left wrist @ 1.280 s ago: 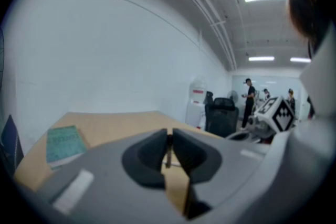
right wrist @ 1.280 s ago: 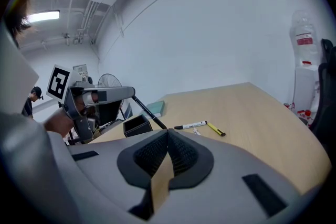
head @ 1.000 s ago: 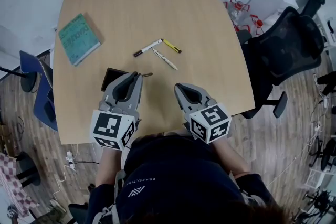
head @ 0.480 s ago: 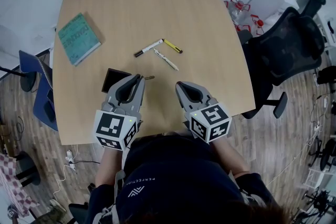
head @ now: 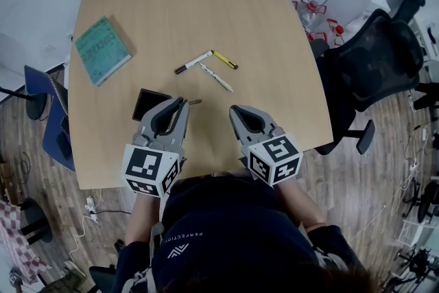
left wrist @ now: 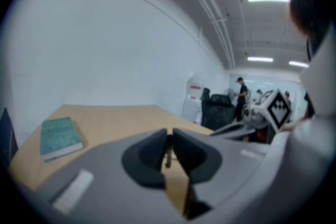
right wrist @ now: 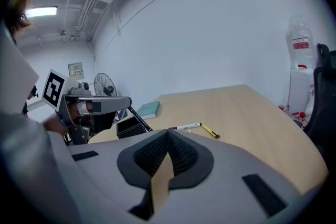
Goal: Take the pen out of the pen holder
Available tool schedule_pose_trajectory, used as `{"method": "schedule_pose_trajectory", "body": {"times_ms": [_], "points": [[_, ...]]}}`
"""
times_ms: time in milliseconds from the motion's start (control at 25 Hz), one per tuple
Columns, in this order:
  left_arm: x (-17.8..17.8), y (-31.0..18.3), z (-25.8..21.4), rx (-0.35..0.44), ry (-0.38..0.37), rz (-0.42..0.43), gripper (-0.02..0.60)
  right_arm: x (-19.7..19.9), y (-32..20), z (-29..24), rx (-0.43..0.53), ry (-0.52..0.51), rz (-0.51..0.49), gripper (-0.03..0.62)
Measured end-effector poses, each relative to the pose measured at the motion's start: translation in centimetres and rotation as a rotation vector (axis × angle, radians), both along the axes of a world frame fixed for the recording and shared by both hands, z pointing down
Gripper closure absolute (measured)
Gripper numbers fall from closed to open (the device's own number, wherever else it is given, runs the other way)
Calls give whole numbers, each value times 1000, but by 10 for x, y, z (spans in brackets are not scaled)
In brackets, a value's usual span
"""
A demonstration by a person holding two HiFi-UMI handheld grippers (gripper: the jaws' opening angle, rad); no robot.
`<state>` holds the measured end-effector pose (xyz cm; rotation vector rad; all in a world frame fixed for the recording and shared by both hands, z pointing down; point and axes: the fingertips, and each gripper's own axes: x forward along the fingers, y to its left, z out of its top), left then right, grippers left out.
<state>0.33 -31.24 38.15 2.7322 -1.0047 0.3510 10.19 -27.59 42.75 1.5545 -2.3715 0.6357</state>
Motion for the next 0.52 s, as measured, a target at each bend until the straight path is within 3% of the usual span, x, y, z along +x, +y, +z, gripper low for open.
{"method": "schedule_pose_trajectory", "body": {"times_ms": [520], "points": [[-1, 10, -2, 5, 9, -11, 545, 1, 7, -5, 14, 6, -3, 592]]}}
